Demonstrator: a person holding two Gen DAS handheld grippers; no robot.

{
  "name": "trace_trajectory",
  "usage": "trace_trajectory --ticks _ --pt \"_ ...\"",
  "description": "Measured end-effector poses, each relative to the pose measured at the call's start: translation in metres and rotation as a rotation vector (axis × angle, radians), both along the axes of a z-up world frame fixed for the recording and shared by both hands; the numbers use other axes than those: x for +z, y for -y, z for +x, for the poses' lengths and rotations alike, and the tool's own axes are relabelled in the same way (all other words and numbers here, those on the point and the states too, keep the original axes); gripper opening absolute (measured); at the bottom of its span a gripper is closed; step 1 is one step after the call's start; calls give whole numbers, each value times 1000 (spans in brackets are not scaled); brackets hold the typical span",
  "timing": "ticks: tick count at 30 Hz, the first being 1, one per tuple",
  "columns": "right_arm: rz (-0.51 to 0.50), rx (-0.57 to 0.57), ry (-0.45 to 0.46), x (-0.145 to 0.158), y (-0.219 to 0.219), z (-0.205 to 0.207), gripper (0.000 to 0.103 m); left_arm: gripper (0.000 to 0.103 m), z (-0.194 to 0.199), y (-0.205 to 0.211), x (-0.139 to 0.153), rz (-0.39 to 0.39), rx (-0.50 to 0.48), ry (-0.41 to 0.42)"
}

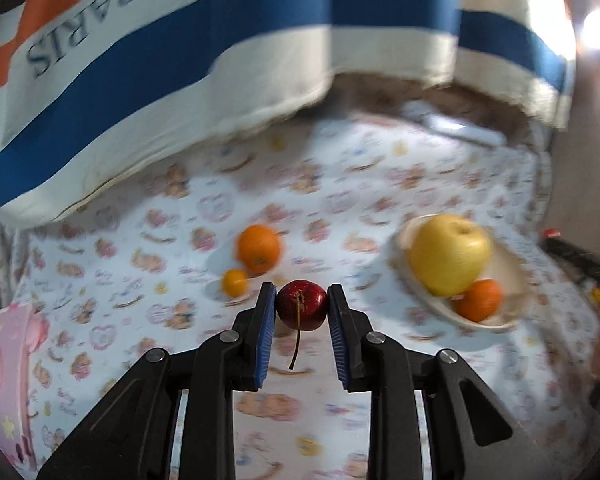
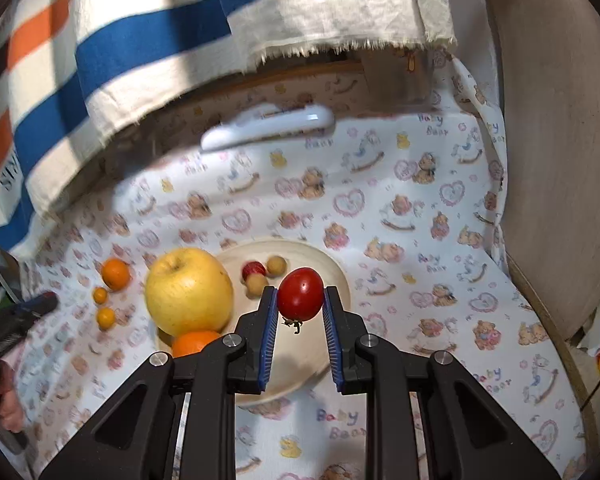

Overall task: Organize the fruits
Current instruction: 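Carry the cherry and tomato over the plate and open both tools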

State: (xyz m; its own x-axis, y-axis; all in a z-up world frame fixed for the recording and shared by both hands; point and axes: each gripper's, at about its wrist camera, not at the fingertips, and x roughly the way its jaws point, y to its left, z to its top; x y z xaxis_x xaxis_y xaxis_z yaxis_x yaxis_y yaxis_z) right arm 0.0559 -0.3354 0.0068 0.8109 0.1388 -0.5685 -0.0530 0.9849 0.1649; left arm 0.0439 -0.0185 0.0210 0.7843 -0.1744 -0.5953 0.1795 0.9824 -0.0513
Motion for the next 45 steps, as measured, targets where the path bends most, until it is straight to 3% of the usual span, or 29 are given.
trace_trajectory --ticks 2,8,17,21,30,36,45 --pt "7 13 -41 -5 0 5 24 25 -4 11 7 -17 -57 4" --pt "-3 38 -184 -25 -2 21 24 25 -10 57 11 44 -172 1" --pt "54 36 -257 -35 9 29 24 25 -8 134 -13 127 -312 -60" --pt "91 30 -274 -37 17 32 24 25 -7 164 -19 155 -373 -50" --pt "130 22 -262 -33 22 30 24 25 1 206 -29 197 -402 -58" --pt "198 22 -281 -36 31 33 24 25 16 213 -37 191 -375 -74" --pt "205 36 -266 -31 31 30 25 26 17 218 -43 212 -373 -59"
